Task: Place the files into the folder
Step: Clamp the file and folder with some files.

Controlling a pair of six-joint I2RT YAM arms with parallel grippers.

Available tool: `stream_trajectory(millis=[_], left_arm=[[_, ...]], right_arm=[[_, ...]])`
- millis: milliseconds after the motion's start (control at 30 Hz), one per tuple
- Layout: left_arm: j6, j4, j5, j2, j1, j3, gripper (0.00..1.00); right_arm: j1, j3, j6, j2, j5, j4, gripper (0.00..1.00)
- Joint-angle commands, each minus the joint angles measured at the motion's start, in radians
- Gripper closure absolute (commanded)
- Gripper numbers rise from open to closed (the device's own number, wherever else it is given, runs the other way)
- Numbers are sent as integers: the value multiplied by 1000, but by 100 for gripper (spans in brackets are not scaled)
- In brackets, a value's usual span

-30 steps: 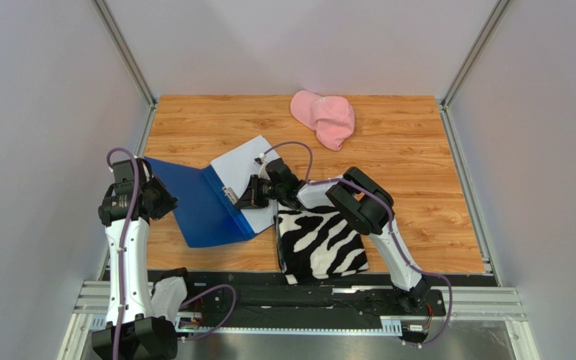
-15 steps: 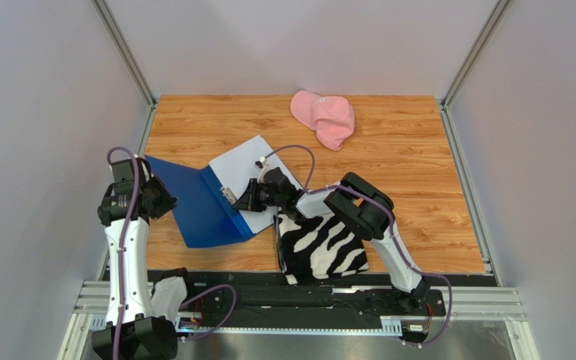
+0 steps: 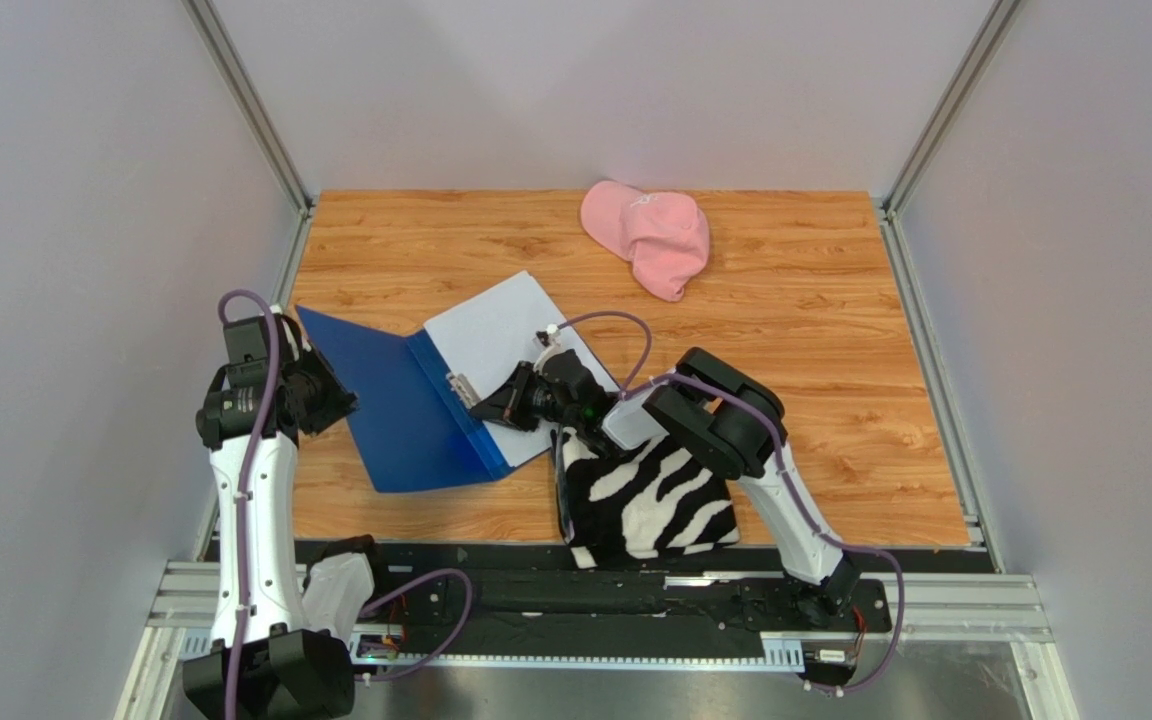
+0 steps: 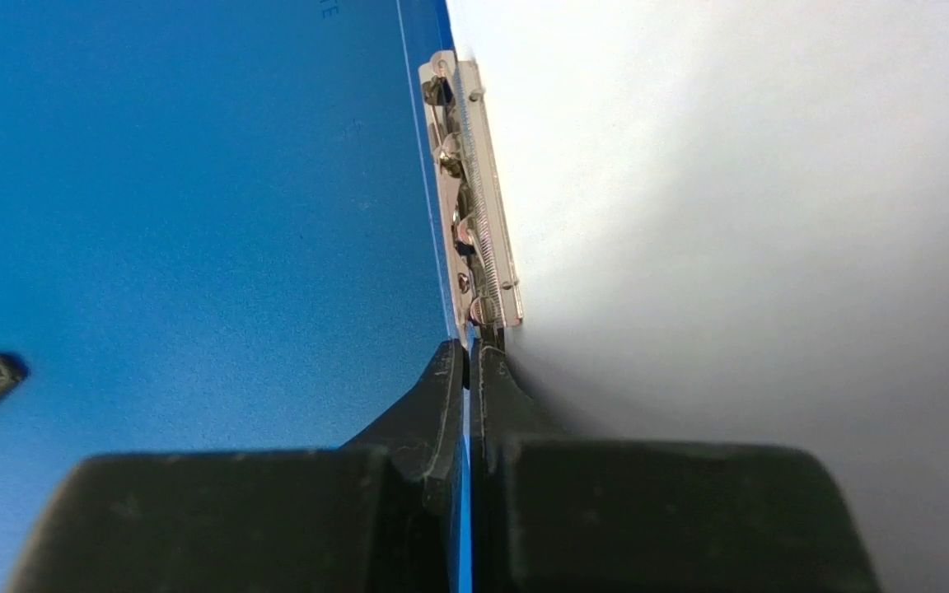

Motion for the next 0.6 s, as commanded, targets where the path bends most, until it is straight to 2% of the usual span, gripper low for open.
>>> stream_trajectory(millis=[0, 67, 200, 267, 300, 433, 467, 567], left_arm=[[34, 18, 31, -30, 3, 27, 100], [28, 7, 46, -40, 3, 33, 100], [17, -10, 57, -62, 2, 21, 100], [12, -22, 51, -65, -1, 23, 100], [9, -25, 51, -63, -1, 26, 100], [-12, -31, 35, -63, -3, 27, 100], [-17, -28, 19, -63, -4, 27, 100], [-9, -18, -21, -44, -4, 41, 100]], right_arm=[[-31, -161, 96, 104, -14, -399, 100], [-32, -166, 139, 56, -31, -410, 100], [-28, -80, 90, -8, 2, -634, 100], [-22, -38, 24, -30, 76, -722, 100], [-16, 29, -2, -22, 126, -839, 100], [-4, 147, -123, 16, 231, -952, 100], [5, 164, -195, 30, 264, -965, 100], [22, 189, -273, 77, 326, -1023, 100]])
